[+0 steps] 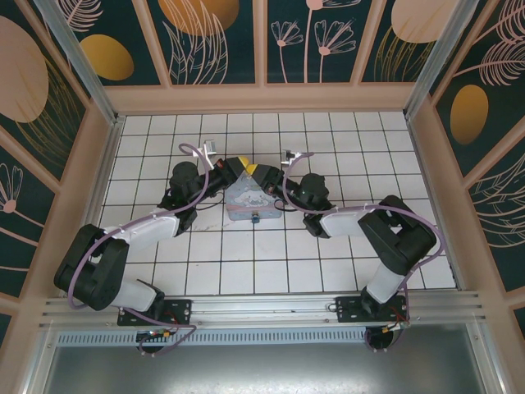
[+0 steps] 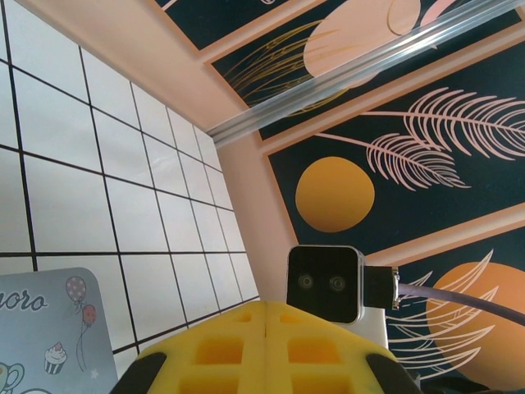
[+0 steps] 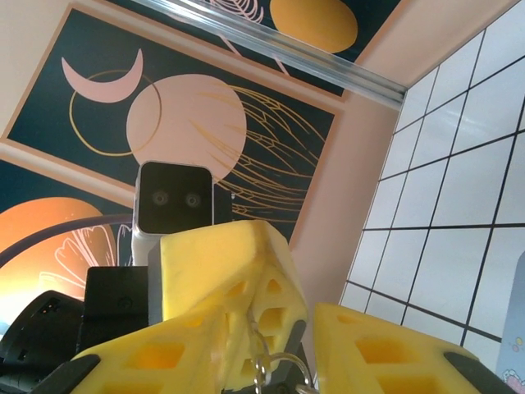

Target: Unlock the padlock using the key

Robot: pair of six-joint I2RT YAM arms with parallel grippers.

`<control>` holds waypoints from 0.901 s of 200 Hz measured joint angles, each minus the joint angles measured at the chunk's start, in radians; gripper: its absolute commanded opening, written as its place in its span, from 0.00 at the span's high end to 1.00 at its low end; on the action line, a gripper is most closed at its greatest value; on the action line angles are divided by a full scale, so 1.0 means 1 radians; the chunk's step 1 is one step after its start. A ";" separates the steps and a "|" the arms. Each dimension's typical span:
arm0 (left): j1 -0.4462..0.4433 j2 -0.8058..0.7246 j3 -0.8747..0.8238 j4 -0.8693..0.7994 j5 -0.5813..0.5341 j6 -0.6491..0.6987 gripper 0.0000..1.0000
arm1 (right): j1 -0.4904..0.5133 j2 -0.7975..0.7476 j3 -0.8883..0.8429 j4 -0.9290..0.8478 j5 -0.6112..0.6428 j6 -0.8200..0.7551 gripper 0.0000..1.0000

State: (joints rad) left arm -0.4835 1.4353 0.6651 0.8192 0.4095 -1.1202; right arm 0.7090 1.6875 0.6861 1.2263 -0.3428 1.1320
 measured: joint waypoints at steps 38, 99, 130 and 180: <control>0.000 0.000 -0.002 0.000 0.000 0.000 1.00 | 0.003 0.002 0.002 0.005 0.000 0.002 0.72; 0.000 0.000 -0.003 0.000 -0.003 0.000 1.00 | 0.014 0.024 0.007 0.006 -0.006 0.005 0.78; 0.000 0.000 -0.005 0.000 -0.003 0.000 1.00 | 0.014 0.025 0.007 0.014 -0.008 0.009 0.84; 0.000 0.000 -0.006 0.000 -0.007 0.000 1.00 | 0.014 0.025 0.007 0.021 -0.010 0.009 0.85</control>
State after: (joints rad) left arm -0.4835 1.4353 0.6590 0.8192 0.4026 -1.1202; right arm 0.7227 1.7123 0.6933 1.2472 -0.3527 1.1408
